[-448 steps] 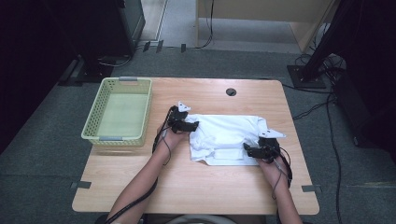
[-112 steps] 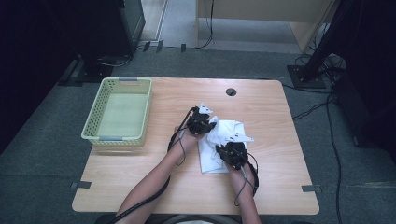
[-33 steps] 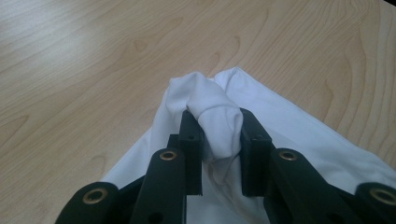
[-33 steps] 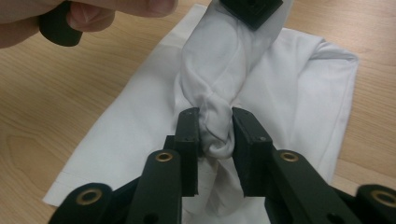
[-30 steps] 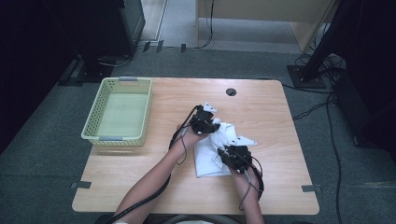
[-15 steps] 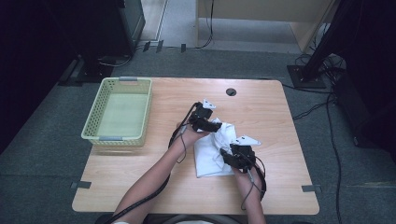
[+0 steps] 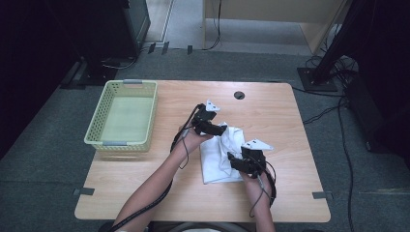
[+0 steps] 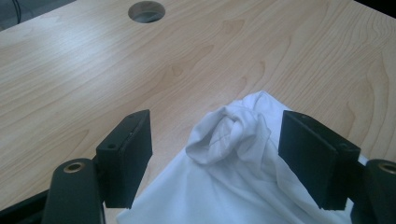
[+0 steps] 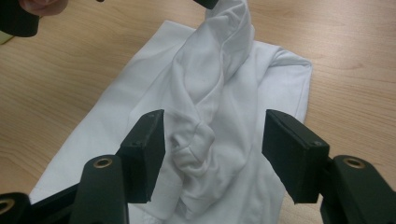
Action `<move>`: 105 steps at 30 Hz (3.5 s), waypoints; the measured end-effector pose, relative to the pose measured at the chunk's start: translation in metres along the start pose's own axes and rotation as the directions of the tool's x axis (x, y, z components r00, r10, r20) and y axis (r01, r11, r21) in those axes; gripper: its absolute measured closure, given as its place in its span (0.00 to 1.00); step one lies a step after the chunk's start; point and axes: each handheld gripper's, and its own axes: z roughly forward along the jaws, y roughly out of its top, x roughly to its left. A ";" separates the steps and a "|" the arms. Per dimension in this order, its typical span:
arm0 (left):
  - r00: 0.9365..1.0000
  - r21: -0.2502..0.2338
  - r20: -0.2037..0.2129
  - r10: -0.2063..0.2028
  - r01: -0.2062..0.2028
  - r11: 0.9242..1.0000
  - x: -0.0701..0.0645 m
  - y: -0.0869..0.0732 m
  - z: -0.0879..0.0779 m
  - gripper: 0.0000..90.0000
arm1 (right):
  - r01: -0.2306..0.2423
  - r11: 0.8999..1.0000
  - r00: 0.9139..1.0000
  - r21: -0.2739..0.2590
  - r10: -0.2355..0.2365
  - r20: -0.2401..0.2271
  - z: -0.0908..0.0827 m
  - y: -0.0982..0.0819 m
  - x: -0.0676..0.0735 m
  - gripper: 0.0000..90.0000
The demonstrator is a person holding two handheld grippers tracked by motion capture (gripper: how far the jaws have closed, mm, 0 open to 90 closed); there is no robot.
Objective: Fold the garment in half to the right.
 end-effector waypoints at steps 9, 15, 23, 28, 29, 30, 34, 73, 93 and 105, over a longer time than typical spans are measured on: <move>1.000 0.003 -0.004 -0.020 0.020 1.000 0.004 -0.010 -0.006 0.23 | -0.029 1.000 1.000 -0.010 0.029 -0.008 0.003 0.003 0.002 0.43; 1.000 0.014 -0.009 -0.024 0.024 1.000 0.006 -0.014 -0.006 0.23 | -0.025 1.000 1.000 -0.008 0.024 -0.008 0.004 0.004 0.003 0.41; 0.999 0.021 -0.029 -0.038 0.039 0.999 0.007 -0.021 -0.011 0.23 | -0.006 1.000 1.000 -0.008 0.006 -0.004 0.006 0.008 0.004 0.36; 0.998 0.010 -0.032 -0.053 0.054 0.999 0.007 -0.027 -0.016 0.23 | 0.003 1.000 1.000 0.005 -0.003 -0.003 0.011 0.013 0.007 0.34; 0.998 0.011 -0.034 -0.055 0.055 0.998 0.008 -0.029 -0.017 0.23 | 0.008 1.000 1.000 0.005 -0.008 -0.004 0.011 0.013 0.007 0.34; 0.998 0.009 -0.038 -0.057 0.057 0.998 0.008 -0.030 -0.017 0.23 | 0.011 1.000 1.000 0.008 -0.011 -0.003 0.012 0.014 0.008 0.34; 0.997 0.013 -0.046 -0.061 0.062 0.998 0.008 -0.037 -0.017 0.23 | 0.017 1.000 1.000 0.007 -0.017 -0.001 0.014 0.016 0.010 0.34; 0.992 0.025 -0.094 -0.080 0.083 0.996 0.011 -0.076 -0.010 0.23 | 0.008 0.997 1.000 0.073 -0.010 0.027 0.057 0.024 0.002 0.33; 0.993 0.050 -0.102 -0.056 0.061 0.997 0.009 -0.085 -0.003 0.23 | -0.044 0.997 0.999 0.071 0.041 0.032 0.047 0.014 -0.016 0.37; 0.993 0.040 -0.100 -0.058 0.062 0.997 0.011 -0.086 -0.004 0.23 | 0.012 0.997 0.997 0.080 -0.018 0.069 0.041 0.008 -0.024 0.38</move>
